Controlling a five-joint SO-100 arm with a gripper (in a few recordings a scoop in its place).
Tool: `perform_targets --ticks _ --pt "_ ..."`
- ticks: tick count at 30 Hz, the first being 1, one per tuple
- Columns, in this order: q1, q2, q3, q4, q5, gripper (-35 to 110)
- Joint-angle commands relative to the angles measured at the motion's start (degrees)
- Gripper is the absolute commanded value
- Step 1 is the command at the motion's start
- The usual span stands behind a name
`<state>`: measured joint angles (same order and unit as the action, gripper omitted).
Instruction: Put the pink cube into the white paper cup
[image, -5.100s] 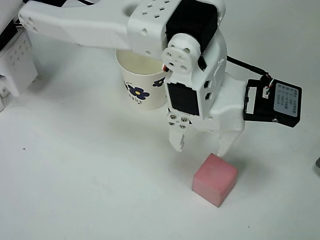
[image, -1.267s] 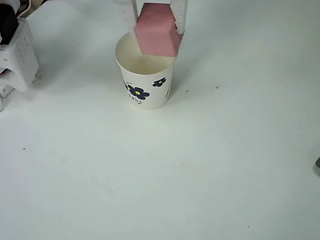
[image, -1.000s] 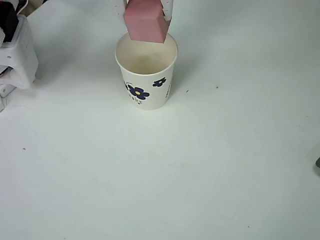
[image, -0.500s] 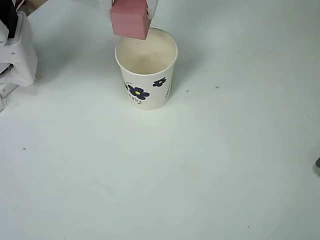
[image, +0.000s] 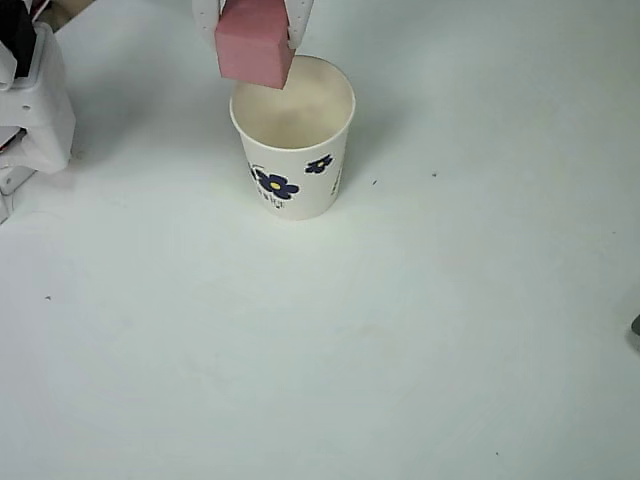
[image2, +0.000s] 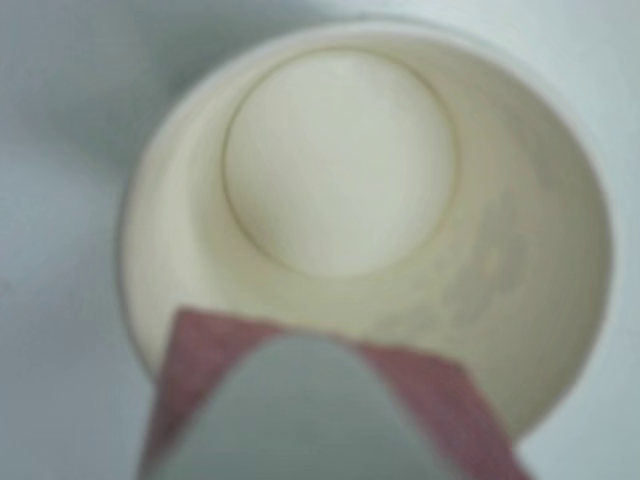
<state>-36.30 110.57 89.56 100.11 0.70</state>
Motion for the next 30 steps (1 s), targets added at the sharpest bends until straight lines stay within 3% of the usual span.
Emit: perform_targets --ticks 1,8,17,30 --pt "0.26 5.8 -0.35 -1.41 0.0 13" --pt "1.05 5.01 -0.35 -2.55 -0.97 13" --pt "1.49 4.31 -0.35 -2.72 -3.25 48" --pt "1.49 4.22 -0.35 -3.25 -4.22 50"
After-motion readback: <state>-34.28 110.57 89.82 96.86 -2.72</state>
